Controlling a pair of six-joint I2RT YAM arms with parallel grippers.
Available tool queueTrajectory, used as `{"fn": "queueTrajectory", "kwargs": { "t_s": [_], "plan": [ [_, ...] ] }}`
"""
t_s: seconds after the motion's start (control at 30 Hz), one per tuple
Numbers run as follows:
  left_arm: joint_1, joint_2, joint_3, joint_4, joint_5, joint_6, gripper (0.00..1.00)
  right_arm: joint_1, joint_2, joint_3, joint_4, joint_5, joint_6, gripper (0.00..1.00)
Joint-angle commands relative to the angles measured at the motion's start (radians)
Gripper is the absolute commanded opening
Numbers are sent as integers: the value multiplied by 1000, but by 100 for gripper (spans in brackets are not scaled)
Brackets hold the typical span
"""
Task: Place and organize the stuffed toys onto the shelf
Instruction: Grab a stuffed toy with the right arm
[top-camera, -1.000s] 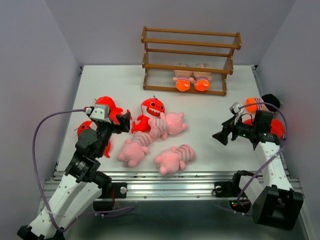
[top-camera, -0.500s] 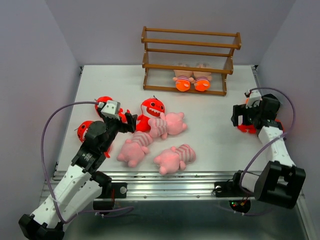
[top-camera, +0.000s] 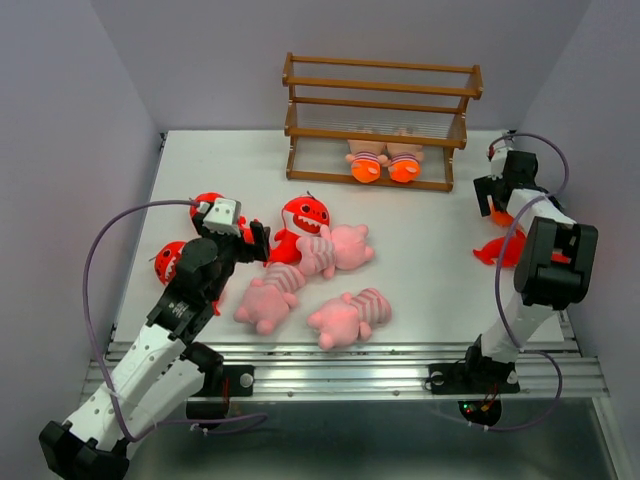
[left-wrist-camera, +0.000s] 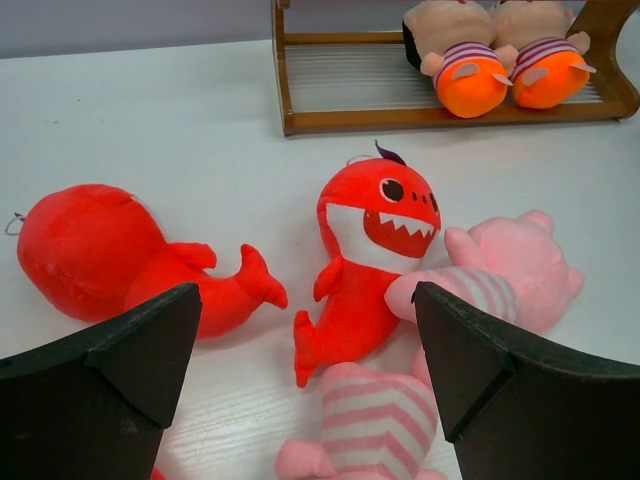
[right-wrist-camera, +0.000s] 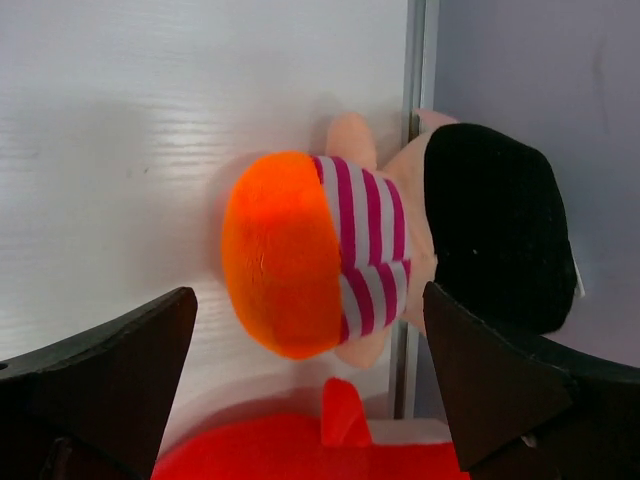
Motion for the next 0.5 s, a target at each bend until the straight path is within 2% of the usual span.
{"fn": "queueTrajectory", "kwargs": {
  "t_s": [0.0,0.07,0.13,0.17,0.23,0.27,0.33,0.37,0.4,0.47],
  "plan": [
    [5,3,2,31,-39,22,99,9,74,53,118,131,-89,100],
    [4,13,1,34,-37,27,99,9,114,47,170,126,-110,95],
    [4,17,1,35,-36,28,99,9,140,51,181,120,-115,85],
    [4,19,1,35,-36,28,99,9,158,56,179,108,-112,68],
    [4,19,-1,37,-36,30,99,9,168,55,179,96,-106,52],
    [4,17,-2,38,-36,31,99,9,166,53,179,83,-106,38],
    [4,10,-3,40,-30,33,99,9,149,41,179,68,-104,24],
    [4,5,-6,46,-27,28,99,9,134,24,179,50,-104,7],
    [4,0,-7,52,-19,24,99,9,113,13,181,37,-104,1],
    [4,-24,-15,78,38,14,99,9,19,-27,190,1,-98,1]
  ]
}}
